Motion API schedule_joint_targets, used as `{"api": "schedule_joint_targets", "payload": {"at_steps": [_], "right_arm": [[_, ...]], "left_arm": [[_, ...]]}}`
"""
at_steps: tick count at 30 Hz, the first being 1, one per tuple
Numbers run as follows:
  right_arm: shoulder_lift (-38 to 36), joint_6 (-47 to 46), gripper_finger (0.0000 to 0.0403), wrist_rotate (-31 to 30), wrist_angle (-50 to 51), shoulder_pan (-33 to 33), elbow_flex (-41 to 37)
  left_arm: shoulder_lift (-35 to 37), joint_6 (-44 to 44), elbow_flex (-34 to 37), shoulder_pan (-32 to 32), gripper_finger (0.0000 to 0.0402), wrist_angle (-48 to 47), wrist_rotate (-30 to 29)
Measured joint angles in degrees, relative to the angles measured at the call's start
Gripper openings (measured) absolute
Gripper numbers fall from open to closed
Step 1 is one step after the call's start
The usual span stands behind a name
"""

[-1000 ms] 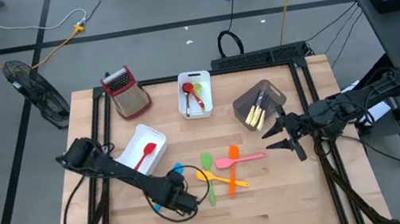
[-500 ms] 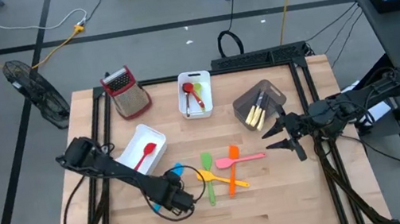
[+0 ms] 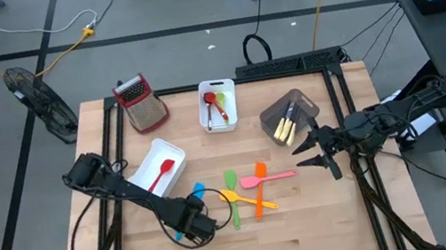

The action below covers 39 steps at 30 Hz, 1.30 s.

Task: Pick & Place Kitchen Items
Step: Put the blue spatula into the bottom white bin

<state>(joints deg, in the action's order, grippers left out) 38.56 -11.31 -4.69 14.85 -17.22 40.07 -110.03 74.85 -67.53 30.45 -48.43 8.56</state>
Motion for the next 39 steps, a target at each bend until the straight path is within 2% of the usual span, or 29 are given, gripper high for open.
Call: {"api": "schedule_joint_targets", "payload": {"at_steps": [3,10,14,32,39], "right_arm": [[0.0,0.0,0.0155,0.0,0.0,0.0,0.0],[0.0,0.0,0.0155,0.0,0.0,0.0,0.0],[0.0,0.0,0.0155,-0.2,0.0,0.0,0.0],[0.0,0.0,0.0155,-0.2,0.0,0.0,0.0],[0.0,0.0,0.0155,-0.2,0.0,0.0,0.0]], "left_arm": [[0.0,0.0,1.0,0.1,0.0163,1.5,-0.4],[0.2,1.7,2.8,0.1,0.006,3.5,-0.7],[0.3,3.5,2.9,-0.4,0.0019,4.2,-0.2],[2.7,-1.2,3.1,-2.2,0.0018,5.9,0.9],[3.6,-2.1,3.1,-2.6,0.0017,10.5,-0.8]]}}
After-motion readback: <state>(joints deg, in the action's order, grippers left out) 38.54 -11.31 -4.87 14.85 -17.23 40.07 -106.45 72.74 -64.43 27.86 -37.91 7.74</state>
